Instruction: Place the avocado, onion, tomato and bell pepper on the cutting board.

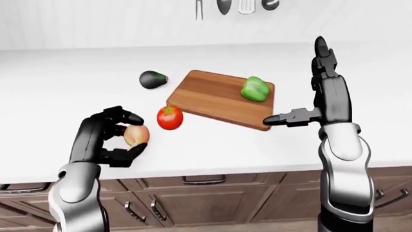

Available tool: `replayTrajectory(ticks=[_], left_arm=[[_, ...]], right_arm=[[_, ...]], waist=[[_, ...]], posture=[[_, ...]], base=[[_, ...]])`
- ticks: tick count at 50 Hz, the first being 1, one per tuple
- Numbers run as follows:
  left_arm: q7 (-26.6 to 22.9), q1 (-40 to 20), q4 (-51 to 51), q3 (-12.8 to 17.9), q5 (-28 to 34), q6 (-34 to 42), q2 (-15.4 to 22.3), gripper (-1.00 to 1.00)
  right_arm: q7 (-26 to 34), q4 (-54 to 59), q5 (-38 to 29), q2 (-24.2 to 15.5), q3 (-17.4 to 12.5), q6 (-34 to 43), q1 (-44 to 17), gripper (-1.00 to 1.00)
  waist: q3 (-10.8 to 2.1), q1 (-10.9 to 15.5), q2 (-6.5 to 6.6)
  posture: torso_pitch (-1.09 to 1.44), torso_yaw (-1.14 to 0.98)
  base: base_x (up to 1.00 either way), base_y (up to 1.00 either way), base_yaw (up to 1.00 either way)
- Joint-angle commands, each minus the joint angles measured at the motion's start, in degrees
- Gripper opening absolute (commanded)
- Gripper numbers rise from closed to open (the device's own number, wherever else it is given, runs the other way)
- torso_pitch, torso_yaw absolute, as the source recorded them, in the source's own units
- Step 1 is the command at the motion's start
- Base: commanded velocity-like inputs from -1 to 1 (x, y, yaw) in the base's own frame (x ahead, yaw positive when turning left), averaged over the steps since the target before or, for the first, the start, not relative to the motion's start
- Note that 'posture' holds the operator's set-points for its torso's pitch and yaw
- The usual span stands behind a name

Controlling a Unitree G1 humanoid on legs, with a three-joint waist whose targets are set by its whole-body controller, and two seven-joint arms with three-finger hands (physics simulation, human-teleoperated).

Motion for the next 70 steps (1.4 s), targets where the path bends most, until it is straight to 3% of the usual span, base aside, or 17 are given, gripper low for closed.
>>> replayTrajectory(ticks=[1, 14, 29, 36, 44, 55, 61, 70], left_arm=[[-2.4, -0.1, -0.6, -0.6, 0.3, 1.6, 0.5, -0.60], [-7.4, -4.2, -6.1, -1.1, 4.9, 7.8, 2.7, -0.66], [-15.1, -18.6, -5.4, -4.0, 11.6, 15.3, 7.8, -0.70], [-14.4, -31.2, 5.4, -6.5, 10.6, 12.7, 8.4, -0.68], [-8.1, -43.5, 23.0, -8.9, 4.6, 4.1, 5.3, -0.68], [-1.2, -54.8, 45.7, -12.1, -0.3, -7.7, 0.7, -0.66], [2.2, -61.4, 58.5, -12.1, -3.2, -14.5, -1.2, -0.67], [5.5, -66.3, 73.0, -14.6, -2.1, -22.8, -4.6, -0.67]], right_arm=[[-0.4, -1.8, -0.1, -0.5, -0.4, -1.5, -1.5, 1.00], [-0.2, -1.6, -0.1, -0.8, -0.1, -0.8, -2.7, 1.00], [-0.4, -2.2, -0.2, -0.6, -0.3, -1.0, -1.9, 1.00], [-0.3, -3.2, 0.2, -0.8, -0.9, -0.7, -1.1, 1.00], [-0.4, -3.9, 0.6, -1.2, -1.5, -0.1, -0.9, 1.00], [-0.5, -4.4, 1.2, -1.8, -2.2, 0.5, -1.2, 1.00], [-0.6, -4.8, 1.5, -2.0, -2.5, 0.4, -0.6, 1.00], [-1.0, -4.7, 1.9, -1.8, -2.8, -0.5, 0.6, 1.00]], waist=[[-0.72, 0.1, -0.15], [-0.46, 0.2, -0.36], [0.57, 0.3, -0.77], [0.82, 0.3, -0.99], [0.83, 0.4, -1.42], [0.58, 0.4, -2.00], [0.43, 0.5, -2.29], [0.17, 0.5, -2.56]], posture=[[0.00, 0.00], [0.00, 0.00], [0.00, 0.00], [0.00, 0.00], [0.00, 0.00], [0.00, 0.00], [0.00, 0.00], [0.00, 0.00]], base=[[0.00, 0.00, 0.00], [0.00, 0.00, 0.00], [0.00, 0.00, 0.00], [0.00, 0.00, 0.00], [0.00, 0.00, 0.00], [0.00, 0.00, 0.00], [0.00, 0.00, 0.00], [0.00, 0.00, 0.00]])
